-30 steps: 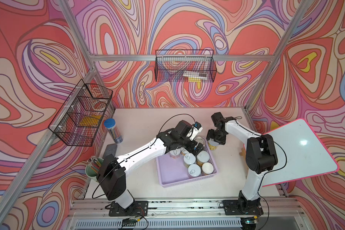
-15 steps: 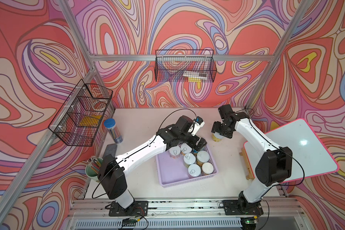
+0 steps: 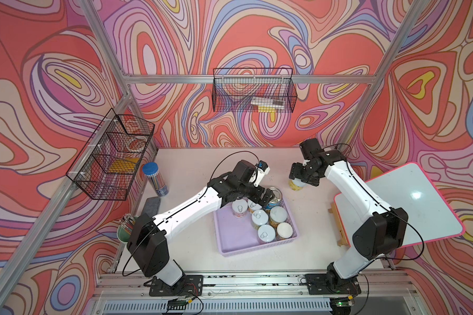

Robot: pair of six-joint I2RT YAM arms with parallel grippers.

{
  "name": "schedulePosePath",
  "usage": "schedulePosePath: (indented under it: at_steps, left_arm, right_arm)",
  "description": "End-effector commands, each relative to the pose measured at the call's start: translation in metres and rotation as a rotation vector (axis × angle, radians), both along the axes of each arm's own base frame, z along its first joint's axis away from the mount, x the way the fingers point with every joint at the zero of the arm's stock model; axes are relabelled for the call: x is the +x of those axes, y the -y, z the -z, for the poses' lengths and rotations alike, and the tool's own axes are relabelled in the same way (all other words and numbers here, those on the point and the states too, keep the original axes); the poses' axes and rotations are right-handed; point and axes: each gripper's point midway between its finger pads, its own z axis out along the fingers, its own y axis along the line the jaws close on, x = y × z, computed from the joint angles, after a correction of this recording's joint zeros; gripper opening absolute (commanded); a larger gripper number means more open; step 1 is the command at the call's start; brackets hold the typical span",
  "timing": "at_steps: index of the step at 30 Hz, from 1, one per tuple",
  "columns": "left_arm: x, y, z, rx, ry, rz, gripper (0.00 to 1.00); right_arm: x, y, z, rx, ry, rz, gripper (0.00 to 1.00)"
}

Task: Put the canned food in the basket
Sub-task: Place the canned food in the basket.

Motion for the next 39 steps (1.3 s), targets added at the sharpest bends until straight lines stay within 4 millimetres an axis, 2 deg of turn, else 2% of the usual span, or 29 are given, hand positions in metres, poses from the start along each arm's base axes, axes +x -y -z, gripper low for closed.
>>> schedulePosePath:
  at_steps: [1, 11, 16, 18, 23, 31, 39]
  left_arm:
    - [-0.001, -0.011, -0.014, -0.051, 0.013, -0.024, 0.99]
    - [-0.009, -0.058, -0.006, -0.063, -0.001, -0.124, 0.99]
    - [-0.014, -0.086, -0.002, -0.081, -0.010, -0.192, 0.99]
    - [-0.017, -0.097, 0.000, -0.091, -0.013, -0.219, 0.99]
    - [-0.026, -0.124, 0.007, -0.090, -0.029, -0.284, 0.99]
    - [-0.032, -0.161, 0.021, -0.147, -0.096, -0.407, 0.99]
    - [-0.030, -0.177, 0.024, -0.262, -0.151, -0.463, 0.99]
  right_arm:
    - [0.001, -0.021, -0.032, -0.002, 0.083, -0.060, 0.61]
    - [-0.008, -0.098, -0.049, -0.005, 0.110, -0.218, 0.59]
    - [-0.017, -0.132, -0.048, 0.004, 0.110, -0.287, 0.59]
    - [-0.019, -0.146, -0.039, -0.003, 0.092, -0.313, 0.58]
    - [-0.031, -0.178, -0.035, 0.004, 0.086, -0.382, 0.58]
    - [-0.054, -0.215, -0.022, 0.005, 0.065, -0.473, 0.58]
    - [-0.077, -0.242, -0.013, 0.008, 0.056, -0.541, 0.58]
